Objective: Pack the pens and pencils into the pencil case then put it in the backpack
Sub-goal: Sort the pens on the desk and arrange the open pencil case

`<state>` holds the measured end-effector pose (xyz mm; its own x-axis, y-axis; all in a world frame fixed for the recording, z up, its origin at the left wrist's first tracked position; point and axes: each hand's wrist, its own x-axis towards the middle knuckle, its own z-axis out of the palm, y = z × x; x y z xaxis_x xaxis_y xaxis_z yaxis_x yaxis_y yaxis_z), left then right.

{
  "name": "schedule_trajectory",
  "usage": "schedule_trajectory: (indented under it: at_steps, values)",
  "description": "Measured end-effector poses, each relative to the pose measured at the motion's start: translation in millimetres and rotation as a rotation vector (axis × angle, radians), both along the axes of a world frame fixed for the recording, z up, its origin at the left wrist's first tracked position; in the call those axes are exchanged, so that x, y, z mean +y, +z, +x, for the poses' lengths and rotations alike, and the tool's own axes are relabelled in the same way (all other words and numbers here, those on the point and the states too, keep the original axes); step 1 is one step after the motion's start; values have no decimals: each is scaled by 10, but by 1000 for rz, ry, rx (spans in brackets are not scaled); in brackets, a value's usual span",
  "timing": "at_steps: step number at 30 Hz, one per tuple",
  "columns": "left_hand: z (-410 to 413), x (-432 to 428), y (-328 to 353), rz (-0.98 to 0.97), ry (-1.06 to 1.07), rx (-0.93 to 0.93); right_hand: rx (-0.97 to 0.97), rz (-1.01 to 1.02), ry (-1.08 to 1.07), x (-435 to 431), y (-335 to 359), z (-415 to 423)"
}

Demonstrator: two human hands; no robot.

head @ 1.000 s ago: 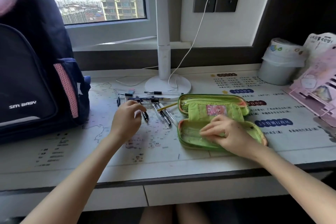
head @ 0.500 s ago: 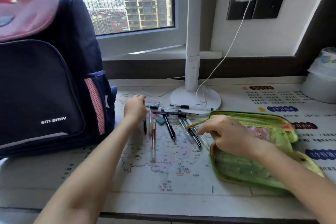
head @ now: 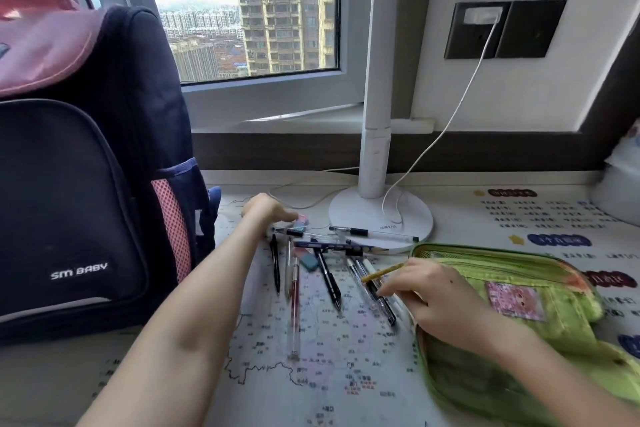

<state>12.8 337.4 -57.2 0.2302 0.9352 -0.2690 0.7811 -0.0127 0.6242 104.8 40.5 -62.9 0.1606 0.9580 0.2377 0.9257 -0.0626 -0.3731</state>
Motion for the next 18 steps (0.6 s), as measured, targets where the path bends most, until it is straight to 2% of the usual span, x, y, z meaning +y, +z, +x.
schedule_trajectory:
  at_steps: [1, 3, 4, 8, 11, 13, 15, 18]
  values:
    - [-1, 11, -6, -38, 43, -115, 5, 9, 3, -11, -8, 0]
    - [21, 57, -29, -96, 29, -202, 5, 29, 2, -37, -18, -11]
    - [18, 89, -61, -96, 99, -303, 6, 36, 3, -55, -26, -13]
    - [-83, -20, 15, 48, 106, -508, 13, 44, -50, -221, -58, 14]
    - [-240, -327, 273, 63, 117, -771, 69, 210, -188, -397, -27, 13]
    - [-299, -729, 447, -105, 21, -962, 266, 327, -292, -497, 74, -13]
    - [-330, -1325, 547, -370, -148, -1092, 514, 331, -330, -586, 194, -43]
    - [-263, -2128, 518, -597, -342, -1096, 910, 335, -309, -734, 293, -102]
